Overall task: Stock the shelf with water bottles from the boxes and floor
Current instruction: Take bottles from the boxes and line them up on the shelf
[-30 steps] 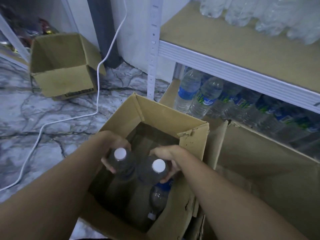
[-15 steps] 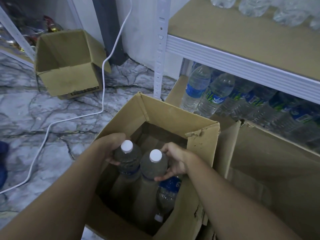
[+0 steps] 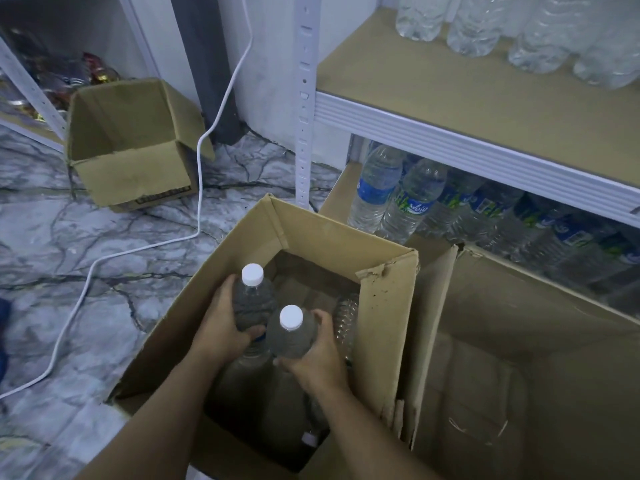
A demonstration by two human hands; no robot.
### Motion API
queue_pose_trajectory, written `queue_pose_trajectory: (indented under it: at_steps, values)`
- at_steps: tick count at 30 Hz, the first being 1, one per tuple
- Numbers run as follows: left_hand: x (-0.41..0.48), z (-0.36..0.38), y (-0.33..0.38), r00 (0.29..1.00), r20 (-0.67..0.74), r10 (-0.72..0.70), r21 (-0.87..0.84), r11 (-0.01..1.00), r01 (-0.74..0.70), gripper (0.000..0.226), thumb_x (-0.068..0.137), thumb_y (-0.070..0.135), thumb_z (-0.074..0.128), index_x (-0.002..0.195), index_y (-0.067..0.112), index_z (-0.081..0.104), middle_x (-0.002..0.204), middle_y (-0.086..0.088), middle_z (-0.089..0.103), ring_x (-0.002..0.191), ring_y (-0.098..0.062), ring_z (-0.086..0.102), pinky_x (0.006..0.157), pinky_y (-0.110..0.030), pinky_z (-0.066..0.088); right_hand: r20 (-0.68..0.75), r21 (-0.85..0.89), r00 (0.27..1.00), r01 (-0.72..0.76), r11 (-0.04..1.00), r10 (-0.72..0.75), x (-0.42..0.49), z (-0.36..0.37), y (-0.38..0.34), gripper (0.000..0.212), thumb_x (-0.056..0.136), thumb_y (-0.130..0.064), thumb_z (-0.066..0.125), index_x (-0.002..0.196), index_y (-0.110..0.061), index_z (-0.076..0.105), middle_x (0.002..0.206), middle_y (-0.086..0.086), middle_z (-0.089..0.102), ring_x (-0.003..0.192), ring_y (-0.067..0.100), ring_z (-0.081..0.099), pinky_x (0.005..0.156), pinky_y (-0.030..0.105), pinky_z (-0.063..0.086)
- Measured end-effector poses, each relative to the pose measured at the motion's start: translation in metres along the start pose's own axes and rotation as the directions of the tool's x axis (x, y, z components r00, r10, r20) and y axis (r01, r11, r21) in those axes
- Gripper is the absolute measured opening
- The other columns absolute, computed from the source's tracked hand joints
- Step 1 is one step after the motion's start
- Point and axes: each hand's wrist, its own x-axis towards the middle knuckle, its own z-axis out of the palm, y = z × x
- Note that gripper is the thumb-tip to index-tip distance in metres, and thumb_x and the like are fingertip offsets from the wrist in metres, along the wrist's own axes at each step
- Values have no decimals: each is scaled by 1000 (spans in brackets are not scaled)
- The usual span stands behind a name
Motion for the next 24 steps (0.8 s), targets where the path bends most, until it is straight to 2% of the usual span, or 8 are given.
queue_pose_trajectory:
  at_steps: [3, 7, 9, 11, 14, 17, 20, 24]
  values:
    - [-1, 14, -9, 999, -49, 19, -54, 998, -22, 111, 65, 6, 86, 150, 18, 16, 148, -5, 25, 137, -19, 31, 108, -28, 28, -52, 100, 998, 45, 994, -40, 6, 2, 16, 97, 52, -31, 93, 129, -52, 39, 131, -13, 53, 121, 10, 52, 99, 31, 49]
    - [3, 22, -13, 995, 15, 102, -222, 970, -97, 112, 57, 2, 88, 136, 45, 23, 135, 5, 41, 121, 2, 47, 95, -20, 42, -89, 195, 995, 65, 979, -48, 16, 1, 15, 104, 65, -23, 88, 144, -49, 25, 140, -17, 44, 135, 10, 40, 112, 40, 41]
    - [6, 24, -15, 996, 18, 93, -250, 965, -85, 111, 53, 2, 91, 133, 44, 27, 128, 12, 46, 113, 9, 50, 92, -18, 44, -116, 179, 992, 66, 982, -45, 24, 5, 16, 108, 64, -16, 88, 139, -51, 20, 136, -19, 42, 136, 10, 39, 113, 40, 40]
    - [10, 25, -16, 1000, 3, 9, -259, 966, -8, 111, 51, 8, 94, 141, 31, 33, 124, 13, 51, 112, -1, 51, 90, -23, 44, -129, 160, 991, 56, 986, -35, 29, 9, 19, 114, 59, -18, 92, 141, -46, 18, 138, -14, 42, 136, 10, 38, 114, 38, 38]
    - [18, 30, -28, 999, 23, -23, -240, 970, 27, 121, 47, 16, 97, 146, 25, 28, 129, 15, 45, 119, -6, 43, 97, -27, 41, -130, 190, 992, 32, 981, -7, 35, 20, 25, 115, 59, -22, 94, 146, -33, 20, 146, -7, 40, 138, 12, 36, 111, 28, 33]
    - [23, 33, -35, 999, 35, -18, -255, 967, 26, 124, 48, 15, 96, 147, 23, 23, 134, 12, 43, 124, -8, 42, 100, -28, 41, -165, 232, 986, 47, 972, -9, 37, 32, 29, 114, 59, -27, 94, 146, -33, 21, 149, -7, 39, 140, 12, 35, 115, 32, 32]
    - [26, 37, -34, 999, -25, -23, -259, 966, 15, 113, 50, 11, 95, 143, 22, 31, 125, 11, 51, 113, -6, 51, 87, -17, 42, -244, 256, 970, 65, 964, 0, 42, 37, 31, 108, 58, -28, 95, 143, -30, 30, 142, -9, 47, 132, 8, 45, 106, 23, 39]
    - [28, 42, -18, 997, -67, -41, -213, 977, 25, 97, 48, 22, 96, 128, 32, 43, 109, 14, 64, 96, -3, 63, 80, -19, 47, -340, 305, 939, 61, 950, 49, 48, 34, 27, 94, 58, -14, 93, 133, -27, 38, 126, -6, 57, 117, 11, 57, 90, 16, 45]
